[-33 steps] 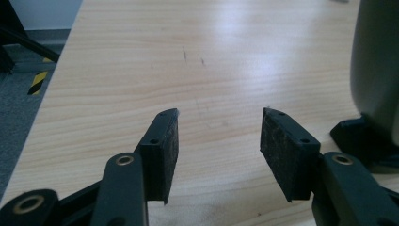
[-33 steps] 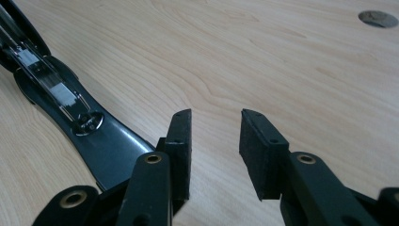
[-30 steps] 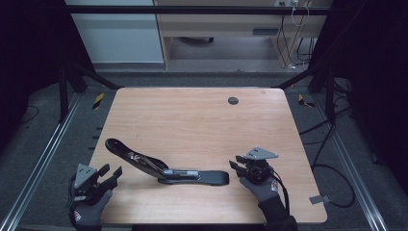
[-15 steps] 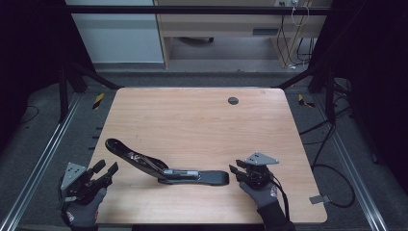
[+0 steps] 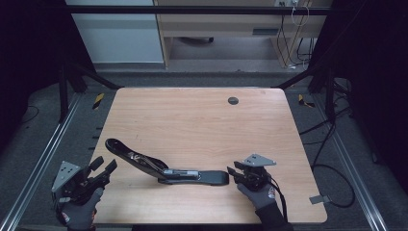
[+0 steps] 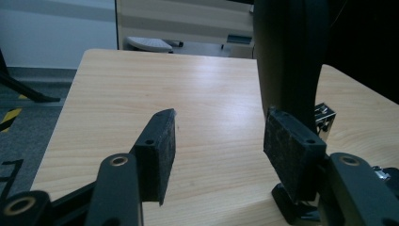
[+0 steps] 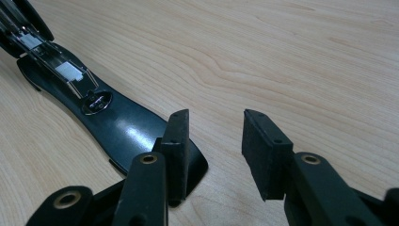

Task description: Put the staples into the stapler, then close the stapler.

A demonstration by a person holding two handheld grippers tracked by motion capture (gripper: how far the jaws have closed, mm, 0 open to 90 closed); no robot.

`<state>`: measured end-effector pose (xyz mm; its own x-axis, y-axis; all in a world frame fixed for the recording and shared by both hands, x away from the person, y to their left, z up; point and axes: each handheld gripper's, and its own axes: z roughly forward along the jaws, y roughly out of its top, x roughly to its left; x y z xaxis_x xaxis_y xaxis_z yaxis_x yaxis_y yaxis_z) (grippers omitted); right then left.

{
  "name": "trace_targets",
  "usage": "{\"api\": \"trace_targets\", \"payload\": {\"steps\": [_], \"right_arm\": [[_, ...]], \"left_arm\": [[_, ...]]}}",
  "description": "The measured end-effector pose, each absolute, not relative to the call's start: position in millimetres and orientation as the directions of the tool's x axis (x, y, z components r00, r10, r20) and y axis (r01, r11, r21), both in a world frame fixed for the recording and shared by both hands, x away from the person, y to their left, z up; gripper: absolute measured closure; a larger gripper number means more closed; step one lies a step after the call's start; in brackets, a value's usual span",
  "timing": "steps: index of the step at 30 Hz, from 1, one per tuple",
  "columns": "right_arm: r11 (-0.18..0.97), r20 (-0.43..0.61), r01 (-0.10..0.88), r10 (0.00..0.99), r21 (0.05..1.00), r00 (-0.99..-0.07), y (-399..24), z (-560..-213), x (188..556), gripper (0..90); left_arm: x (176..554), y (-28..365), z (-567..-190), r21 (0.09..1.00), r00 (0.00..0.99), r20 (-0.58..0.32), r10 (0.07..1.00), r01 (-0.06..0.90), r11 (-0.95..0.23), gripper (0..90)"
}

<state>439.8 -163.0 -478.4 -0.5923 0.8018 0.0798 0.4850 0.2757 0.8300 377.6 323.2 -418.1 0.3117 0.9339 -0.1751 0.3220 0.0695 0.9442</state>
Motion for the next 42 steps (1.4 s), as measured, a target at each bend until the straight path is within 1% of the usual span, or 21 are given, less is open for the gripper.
{"api": "trace_targets", "payload": {"steps": [13,26,31,35,42], "right_arm": [[0.281,0.078,0.483,0.798,0.829,-0.598,-161,-479,439,62.6],[0.275,0.087,0.483,0.794,0.831,-0.602,-157,-479,438,62.6],[0.285,0.086,0.483,0.786,0.828,-0.612,-155,-482,436,66.0],[0.28,0.092,0.485,0.786,0.828,-0.611,-156,-482,435,68.2],[0.276,0.1,0.486,0.782,0.829,-0.615,-157,-482,434,69.3]], "left_arm": [[372,319,-406,0.956,0.325,-0.176,0.929,0.281,0.083,41.5],[371,298,-391,0.969,0.348,-0.159,0.924,0.237,0.077,39.9],[376,287,-388,0.972,0.347,-0.133,0.928,0.227,0.055,39.8],[379,285,-387,0.971,0.334,-0.137,0.932,0.23,0.06,39.4],[389,280,-388,0.969,0.313,-0.125,0.942,0.243,0.048,39.3]]}}
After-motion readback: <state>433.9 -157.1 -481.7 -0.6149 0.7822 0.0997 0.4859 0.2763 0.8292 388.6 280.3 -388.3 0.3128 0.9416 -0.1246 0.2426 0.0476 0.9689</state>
